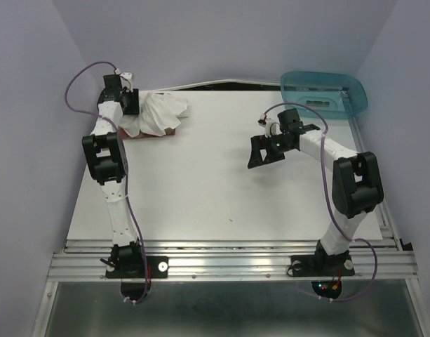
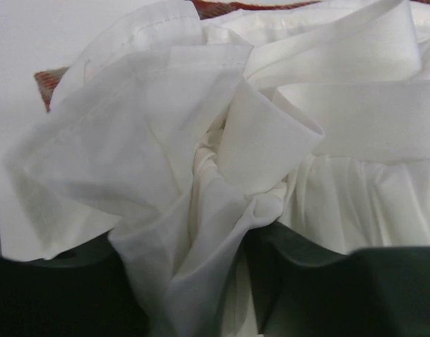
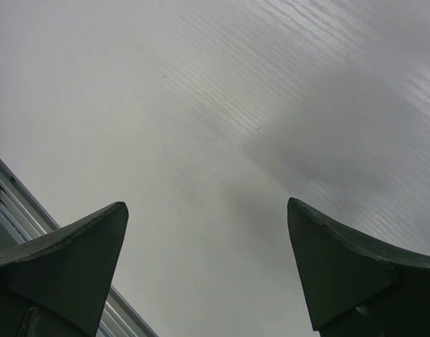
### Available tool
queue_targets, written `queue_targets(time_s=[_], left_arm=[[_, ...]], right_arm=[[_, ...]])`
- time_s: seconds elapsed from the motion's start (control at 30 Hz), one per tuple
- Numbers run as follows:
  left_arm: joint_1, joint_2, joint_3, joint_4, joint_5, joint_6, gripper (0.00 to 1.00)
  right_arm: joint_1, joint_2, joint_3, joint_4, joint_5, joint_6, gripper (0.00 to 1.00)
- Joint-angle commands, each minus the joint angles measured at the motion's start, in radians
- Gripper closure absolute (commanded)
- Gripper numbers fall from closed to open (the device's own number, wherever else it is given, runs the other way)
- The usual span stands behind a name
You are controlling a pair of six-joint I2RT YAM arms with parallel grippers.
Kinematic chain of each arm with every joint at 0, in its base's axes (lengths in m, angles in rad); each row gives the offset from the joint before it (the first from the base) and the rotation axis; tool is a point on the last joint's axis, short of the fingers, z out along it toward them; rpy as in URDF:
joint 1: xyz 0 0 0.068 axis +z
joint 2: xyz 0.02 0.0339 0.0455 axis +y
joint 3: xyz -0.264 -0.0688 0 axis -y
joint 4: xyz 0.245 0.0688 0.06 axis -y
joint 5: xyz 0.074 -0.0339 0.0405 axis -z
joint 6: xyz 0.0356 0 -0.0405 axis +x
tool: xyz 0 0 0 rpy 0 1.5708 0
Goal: Fold and stack the skirts
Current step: Neatly place the folded skirt to the corner
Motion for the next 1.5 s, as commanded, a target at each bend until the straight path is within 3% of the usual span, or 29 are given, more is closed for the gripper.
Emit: queue_targets(time_s=[0.0,0.07,0.13,0.2,0.43,0.67,0.8,0.93,0.97,1.1,1.27,1.47], left_arm=[[0.014,-0.166,0.02,0.037,-0.047,0.02,0.27],[0.014,-0.198,0.031,0.039,-0.079,0.026,0.1],[0.016,-0.223,0.046,0.036,-0.122,0.041,0.09],[0.016,-0.249,0.115,0.017,-0.216,0.076,0.01],[0.019,-0.33,0.128,0.014,-0.266,0.173,0.01],[0.014,-0.58,-0.073,0.028,-0.041,0.122,0.01],[-0.064,-0.699,-0.142,-0.105,0.018,0.179,0.01],[-0.225,-0.879,-0.477,0.009,-0.106,0.148,0.01],[-0.318,-0.914,-0.622,0.035,-0.123,0.148,0.01],[-0.502,-1.016,-0.894,0.138,-0.221,0.058,0.01],[-0.592,-1.043,-1.145,0.229,-0.185,-0.036,0.01],[-0.596,-1.074,-1.214,0.266,-0.186,-0.022,0.01]], right_arm=[[0.007,-0.025,0.017,-0.002,-0.012,-0.015,0.0],[0.007,-0.032,0.017,-0.002,-0.012,-0.015,0.0],[0.007,-0.043,0.02,-0.003,-0.009,-0.015,0.0],[0.007,-0.068,0.023,-0.003,0.02,-0.017,0.0],[-0.011,-0.097,0.037,-0.005,0.033,-0.005,0.0],[-0.059,-0.172,0.036,-0.008,0.023,0.023,0.0],[-0.123,-0.242,-0.01,-0.006,0.022,0.037,0.0],[-0.217,-0.331,-0.111,0.001,0.025,0.026,0.0],[-0.229,-0.344,-0.14,0.015,0.031,0.02,0.0],[-0.249,-0.387,-0.277,0.04,0.042,-0.043,0.0],[-0.249,-0.479,-0.42,0.078,0.022,-0.077,0.0],[-0.249,-0.52,-0.435,0.092,0.023,-0.081,0.0]])
